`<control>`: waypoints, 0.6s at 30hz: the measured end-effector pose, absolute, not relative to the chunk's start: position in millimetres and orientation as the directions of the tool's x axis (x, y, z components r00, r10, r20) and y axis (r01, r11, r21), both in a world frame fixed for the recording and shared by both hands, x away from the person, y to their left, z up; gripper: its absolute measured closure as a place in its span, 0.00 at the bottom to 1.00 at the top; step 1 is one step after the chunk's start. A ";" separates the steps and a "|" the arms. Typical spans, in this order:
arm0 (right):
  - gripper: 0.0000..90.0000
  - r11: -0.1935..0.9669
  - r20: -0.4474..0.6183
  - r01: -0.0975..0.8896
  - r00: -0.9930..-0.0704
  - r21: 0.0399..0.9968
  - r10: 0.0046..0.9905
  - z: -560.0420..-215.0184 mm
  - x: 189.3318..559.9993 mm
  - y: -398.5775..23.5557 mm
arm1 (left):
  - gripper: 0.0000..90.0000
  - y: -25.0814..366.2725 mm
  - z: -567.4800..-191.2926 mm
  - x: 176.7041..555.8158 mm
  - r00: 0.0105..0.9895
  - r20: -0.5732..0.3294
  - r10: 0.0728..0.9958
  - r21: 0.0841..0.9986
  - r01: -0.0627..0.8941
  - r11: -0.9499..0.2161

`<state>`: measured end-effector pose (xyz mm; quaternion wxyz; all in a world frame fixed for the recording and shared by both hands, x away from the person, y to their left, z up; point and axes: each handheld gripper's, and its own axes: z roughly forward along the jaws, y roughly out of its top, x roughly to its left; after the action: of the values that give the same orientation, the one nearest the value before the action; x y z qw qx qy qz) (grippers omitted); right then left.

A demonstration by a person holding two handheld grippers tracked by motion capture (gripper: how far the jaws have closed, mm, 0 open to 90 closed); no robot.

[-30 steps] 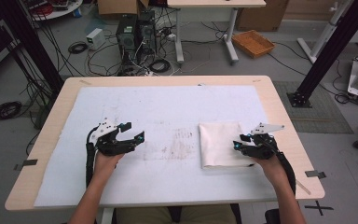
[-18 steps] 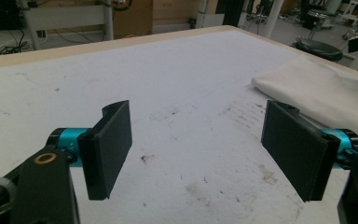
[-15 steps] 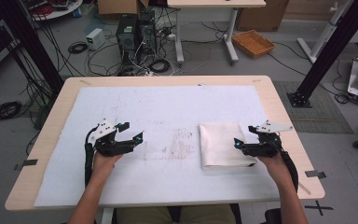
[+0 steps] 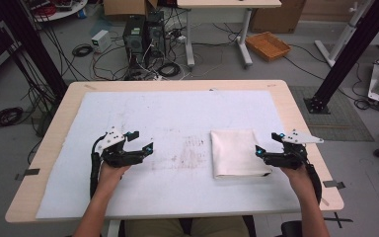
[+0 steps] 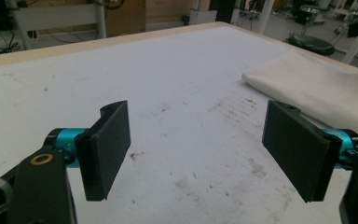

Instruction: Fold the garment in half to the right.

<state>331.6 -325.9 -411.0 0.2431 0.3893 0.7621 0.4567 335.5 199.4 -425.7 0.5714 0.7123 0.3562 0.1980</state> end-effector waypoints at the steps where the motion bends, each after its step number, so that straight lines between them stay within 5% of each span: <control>1: 0.20 0.277 -0.013 0.368 -0.580 0.888 0.815 -410.6 331.1 -326.9 | 0.26 200.3 -425.7 335.5 0.669 -0.124 0.733 0.956 0.278 -0.092; 18: 0.19 0.256 0.000 0.360 -0.580 0.897 0.815 -402.3 320.2 -331.6 | 0.26 201.7 -424.0 333.4 0.700 -0.097 0.707 0.969 0.228 -0.093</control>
<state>320.2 -331.6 -402.3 0.2423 0.3892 0.7546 0.4694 333.4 201.7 -424.0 0.5875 0.7106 0.3290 0.2040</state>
